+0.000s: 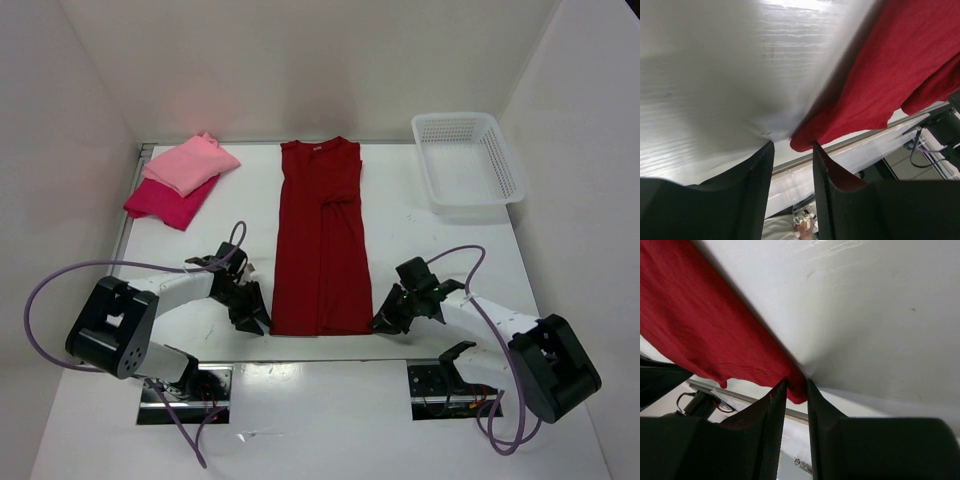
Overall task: Fold and stack the t-shirts
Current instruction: Grab the bottom of the folded rectangular tshirt with both arms, then fold the folded rectangular tshirt in 1/3 of the way, then grab one side of the 2/3 rectangular tshirt with both arms, then fold the long partially folded tshirt into a neat square
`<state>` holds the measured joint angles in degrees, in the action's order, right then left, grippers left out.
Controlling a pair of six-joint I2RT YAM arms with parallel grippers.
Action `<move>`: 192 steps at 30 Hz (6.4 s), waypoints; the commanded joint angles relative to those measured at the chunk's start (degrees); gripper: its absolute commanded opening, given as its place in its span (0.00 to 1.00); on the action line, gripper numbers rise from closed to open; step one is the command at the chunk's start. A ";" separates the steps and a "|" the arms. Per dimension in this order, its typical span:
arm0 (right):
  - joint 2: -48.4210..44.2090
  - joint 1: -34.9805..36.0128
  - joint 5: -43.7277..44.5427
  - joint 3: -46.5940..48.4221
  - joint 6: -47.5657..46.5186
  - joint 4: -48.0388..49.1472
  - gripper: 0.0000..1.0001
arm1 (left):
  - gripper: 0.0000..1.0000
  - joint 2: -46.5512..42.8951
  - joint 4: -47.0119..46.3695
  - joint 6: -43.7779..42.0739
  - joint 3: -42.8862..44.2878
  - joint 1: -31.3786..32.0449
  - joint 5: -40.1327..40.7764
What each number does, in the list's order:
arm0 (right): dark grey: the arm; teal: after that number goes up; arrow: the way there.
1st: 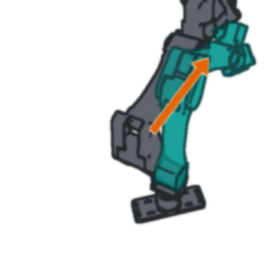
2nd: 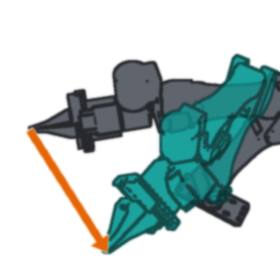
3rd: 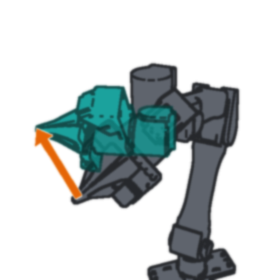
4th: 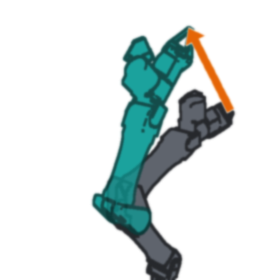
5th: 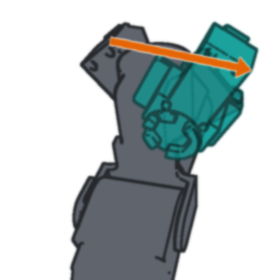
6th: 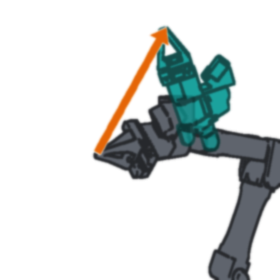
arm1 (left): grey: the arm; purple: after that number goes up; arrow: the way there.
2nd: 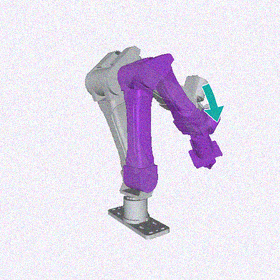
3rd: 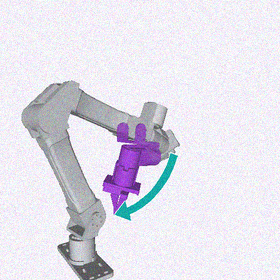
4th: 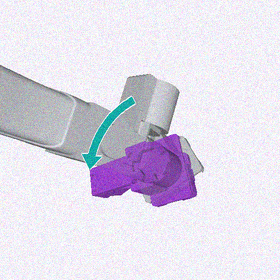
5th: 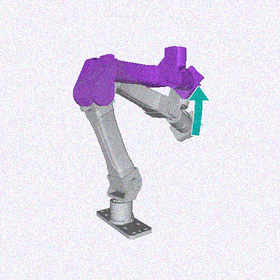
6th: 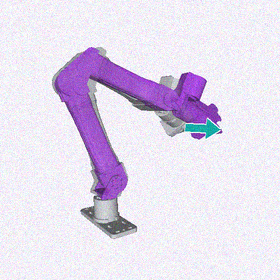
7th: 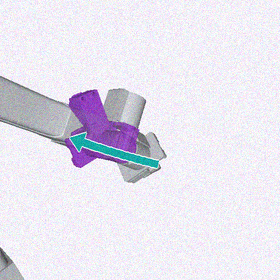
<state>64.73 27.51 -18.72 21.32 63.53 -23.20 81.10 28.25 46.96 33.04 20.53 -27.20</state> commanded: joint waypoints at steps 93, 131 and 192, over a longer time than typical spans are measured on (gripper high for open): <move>43.29 -5.89 6.50 47.33 -28.81 -0.27 0.01 | 0.41 22.97 -23.15 7.09 19.62 -0.76 7.34; 39.25 -12.74 -2.11 35.37 -25.91 6.15 0.19 | 0.24 17.25 -22.45 4.72 16.53 -4.71 11.03; 78.88 -13.88 2.99 121.57 -29.69 -16.96 0.36 | 0.51 37.39 -24.28 4.54 63.13 -17.46 13.75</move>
<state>143.92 14.20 -15.40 137.45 33.71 -39.35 120.66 8.88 50.09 94.70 3.75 -14.09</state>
